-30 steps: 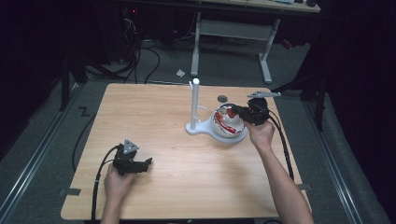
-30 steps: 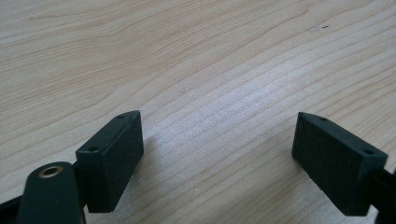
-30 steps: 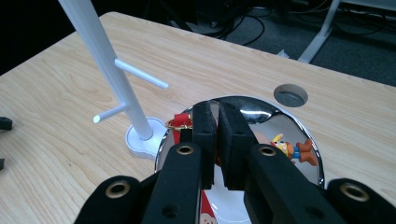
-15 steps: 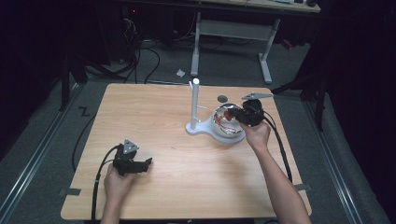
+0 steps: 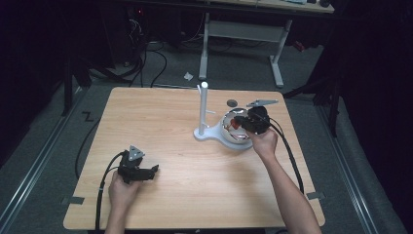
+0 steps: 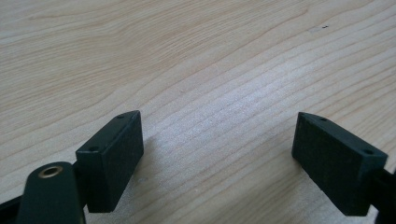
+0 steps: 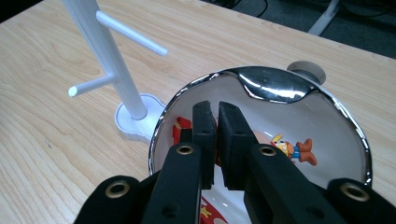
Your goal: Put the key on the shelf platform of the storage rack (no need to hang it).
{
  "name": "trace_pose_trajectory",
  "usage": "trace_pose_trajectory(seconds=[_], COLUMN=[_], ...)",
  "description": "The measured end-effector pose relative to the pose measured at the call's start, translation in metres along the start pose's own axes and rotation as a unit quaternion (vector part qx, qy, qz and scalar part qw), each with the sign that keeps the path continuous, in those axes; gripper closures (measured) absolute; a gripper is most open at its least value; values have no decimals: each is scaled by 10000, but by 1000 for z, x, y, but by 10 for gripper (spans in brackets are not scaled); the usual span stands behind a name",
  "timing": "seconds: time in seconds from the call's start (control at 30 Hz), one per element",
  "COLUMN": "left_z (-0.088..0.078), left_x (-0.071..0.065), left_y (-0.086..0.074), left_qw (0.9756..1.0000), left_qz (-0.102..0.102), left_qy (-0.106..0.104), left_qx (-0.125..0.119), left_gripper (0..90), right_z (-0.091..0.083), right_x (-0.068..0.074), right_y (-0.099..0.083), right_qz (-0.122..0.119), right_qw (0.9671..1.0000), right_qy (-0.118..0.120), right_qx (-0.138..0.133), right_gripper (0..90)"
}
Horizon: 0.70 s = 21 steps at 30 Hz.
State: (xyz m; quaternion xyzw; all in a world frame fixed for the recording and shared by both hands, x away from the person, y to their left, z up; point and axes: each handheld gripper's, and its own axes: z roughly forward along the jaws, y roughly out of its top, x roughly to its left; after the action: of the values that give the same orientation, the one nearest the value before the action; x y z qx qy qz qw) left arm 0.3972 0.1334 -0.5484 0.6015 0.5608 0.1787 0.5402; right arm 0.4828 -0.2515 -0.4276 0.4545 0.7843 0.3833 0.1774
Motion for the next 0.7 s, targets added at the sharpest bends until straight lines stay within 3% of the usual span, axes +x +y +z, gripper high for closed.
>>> trace_pose_trajectory(seconds=[0.27,0.7], left_z=[0,0], left_x=[0,0], left_y=[0,0], left_qw=[10000,10000], left_qz=[-2,2], left_qy=[-2,-2], left_qx=[7,6], left_gripper=[169,168], right_z=[8,19], right_x=[-4,-1], right_y=[-9,-13], right_qz=[122,32], right_qw=[9999,9996], right_qy=[-2,-27], right_qx=[74,271], right_gripper=[859,855])
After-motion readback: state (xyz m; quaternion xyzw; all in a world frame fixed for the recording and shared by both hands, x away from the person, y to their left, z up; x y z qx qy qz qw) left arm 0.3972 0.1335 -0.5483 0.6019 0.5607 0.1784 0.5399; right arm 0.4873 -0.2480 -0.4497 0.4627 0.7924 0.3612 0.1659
